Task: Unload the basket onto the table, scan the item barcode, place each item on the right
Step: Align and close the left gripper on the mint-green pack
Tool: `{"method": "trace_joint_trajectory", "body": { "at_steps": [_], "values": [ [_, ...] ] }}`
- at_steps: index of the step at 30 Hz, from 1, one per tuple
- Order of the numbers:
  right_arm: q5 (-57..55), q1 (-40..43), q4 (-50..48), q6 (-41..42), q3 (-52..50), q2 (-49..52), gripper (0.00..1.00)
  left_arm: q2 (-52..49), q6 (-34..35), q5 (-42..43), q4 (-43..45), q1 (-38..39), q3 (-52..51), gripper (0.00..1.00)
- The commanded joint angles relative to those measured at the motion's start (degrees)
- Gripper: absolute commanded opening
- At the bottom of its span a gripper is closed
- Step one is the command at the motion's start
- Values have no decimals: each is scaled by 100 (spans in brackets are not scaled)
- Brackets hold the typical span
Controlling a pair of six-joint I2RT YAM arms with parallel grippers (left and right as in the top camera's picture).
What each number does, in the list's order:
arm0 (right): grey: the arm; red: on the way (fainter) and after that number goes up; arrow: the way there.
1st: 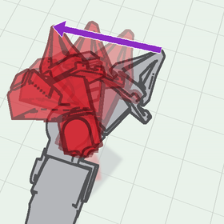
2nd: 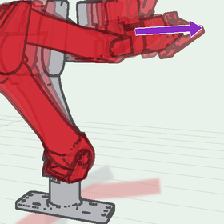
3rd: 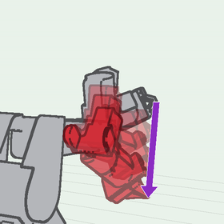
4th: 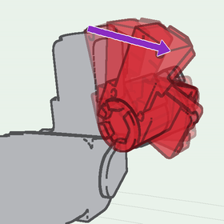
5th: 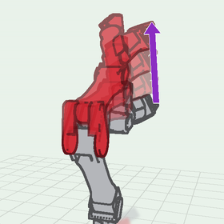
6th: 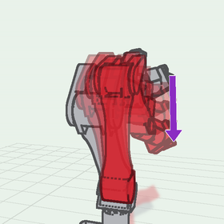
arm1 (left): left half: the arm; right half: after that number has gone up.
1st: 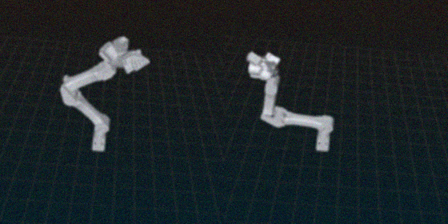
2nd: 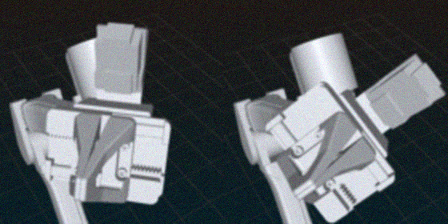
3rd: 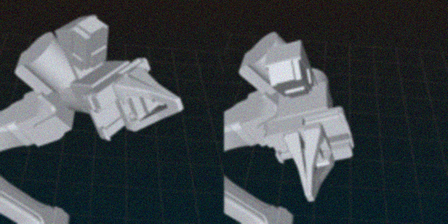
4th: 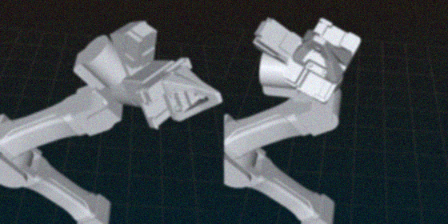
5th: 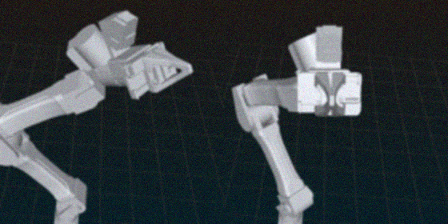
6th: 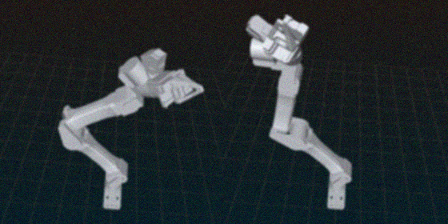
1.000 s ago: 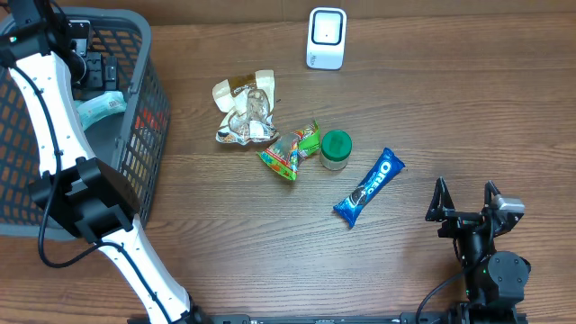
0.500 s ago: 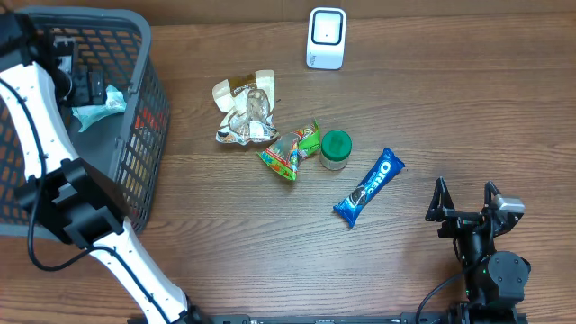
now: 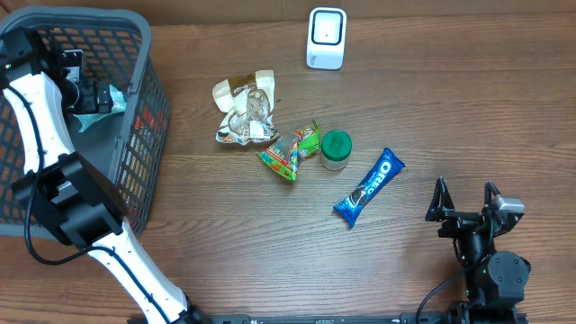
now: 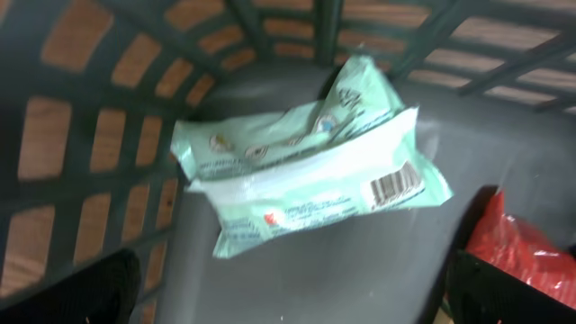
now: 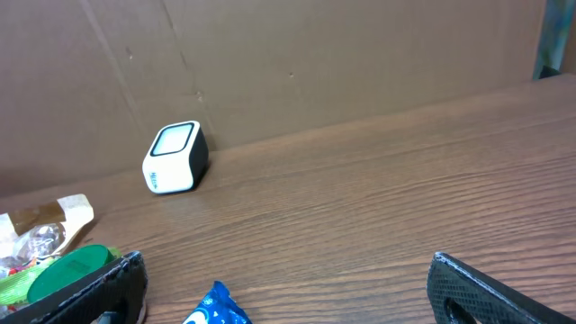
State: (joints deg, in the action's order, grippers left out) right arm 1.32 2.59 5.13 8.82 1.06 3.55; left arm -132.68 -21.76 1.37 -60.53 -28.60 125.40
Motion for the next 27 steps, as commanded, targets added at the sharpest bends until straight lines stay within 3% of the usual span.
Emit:
{"method": "trace_joint_trajectory", "body": {
  "at_steps": [1,9,27],
  "values": [
    [28,0,-44,20,-59,-2,100,-83,-431,424,72,24,-55,100],
    [28,0,-44,20,-59,-2,100,-83,-1259,765,216,24,-315,100],
    [28,0,-46,20,-59,-2,100,-87,-1707,699,1526,24,-1294,100]
  ]
}}
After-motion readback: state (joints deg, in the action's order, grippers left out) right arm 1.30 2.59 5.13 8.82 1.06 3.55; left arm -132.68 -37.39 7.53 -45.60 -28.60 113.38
